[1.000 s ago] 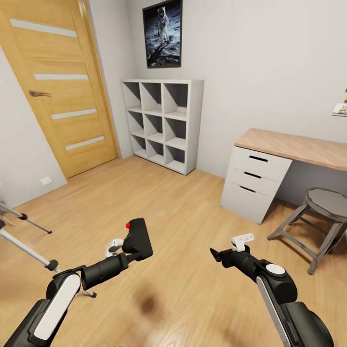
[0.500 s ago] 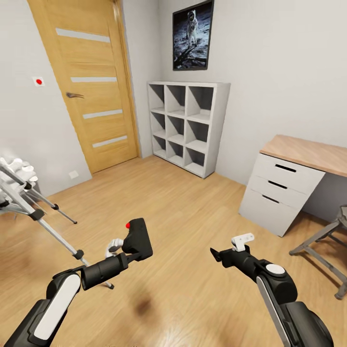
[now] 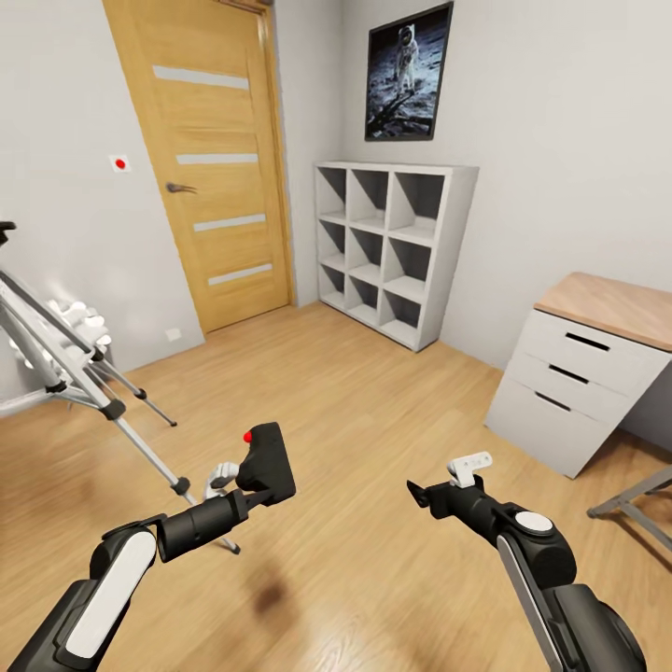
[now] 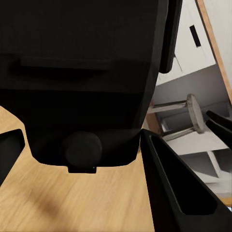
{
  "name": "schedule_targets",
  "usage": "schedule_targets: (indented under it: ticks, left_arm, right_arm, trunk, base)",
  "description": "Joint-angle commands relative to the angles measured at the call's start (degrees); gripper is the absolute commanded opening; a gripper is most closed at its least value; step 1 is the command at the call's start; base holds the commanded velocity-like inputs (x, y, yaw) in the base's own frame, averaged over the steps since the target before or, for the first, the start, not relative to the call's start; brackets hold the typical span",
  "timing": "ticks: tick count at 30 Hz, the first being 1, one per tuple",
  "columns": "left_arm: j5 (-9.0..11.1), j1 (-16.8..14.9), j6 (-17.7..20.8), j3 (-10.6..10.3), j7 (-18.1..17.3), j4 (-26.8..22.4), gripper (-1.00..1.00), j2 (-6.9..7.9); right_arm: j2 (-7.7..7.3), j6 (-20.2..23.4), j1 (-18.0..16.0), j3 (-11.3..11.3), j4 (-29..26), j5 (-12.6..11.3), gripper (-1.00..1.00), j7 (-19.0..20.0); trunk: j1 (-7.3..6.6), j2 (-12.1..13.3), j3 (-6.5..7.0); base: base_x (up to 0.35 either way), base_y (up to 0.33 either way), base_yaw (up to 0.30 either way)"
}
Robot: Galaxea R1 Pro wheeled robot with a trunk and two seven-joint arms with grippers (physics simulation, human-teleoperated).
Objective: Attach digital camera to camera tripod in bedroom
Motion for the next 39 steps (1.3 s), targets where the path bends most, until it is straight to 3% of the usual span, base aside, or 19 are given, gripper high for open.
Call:
schedule_targets:
  ticks: [1,21,31,39]
  left_arm:
    - [0.0,0.0,0.2,0.0,-0.2,0.0,-1.0,0.04]
    - [0.0,-0.1,0.2,0.1,-0.2,0.7,-1.0,0.04]
    - [0.0,-0.2,0.2,0.2,-0.2,0.9,-1.0,0.06]
    - [0.1,0.3,0.2,2.1,-0.5,0.2,-1.0,0.7]
  right_arm:
    - [-0.03,0.3,0.0,0.0,-0.1,0.0,1.0,0.1]
    - [-0.04,0.6,0.0,0.1,-0.3,0.0,1.0,-0.2]
    - [0.02,0.7,0.0,0.1,-0.3,0.0,1.0,-0.3]
    - [0.03,0.6,0.0,0.1,-0.3,0.0,1.0,-0.3]
  trunk:
    - [-0.23,0.4,0.14]
    - [-4.62,8.4,3.73]
    - [-6.82,12.4,5.52]
    - [-8.58,15.6,6.96]
  base:
    - [0.0,0.0,0.024]
    - [0.0,0.0,0.007]
    - [0.0,0.0,0.257]
    - [0.0,0.0,0.279]
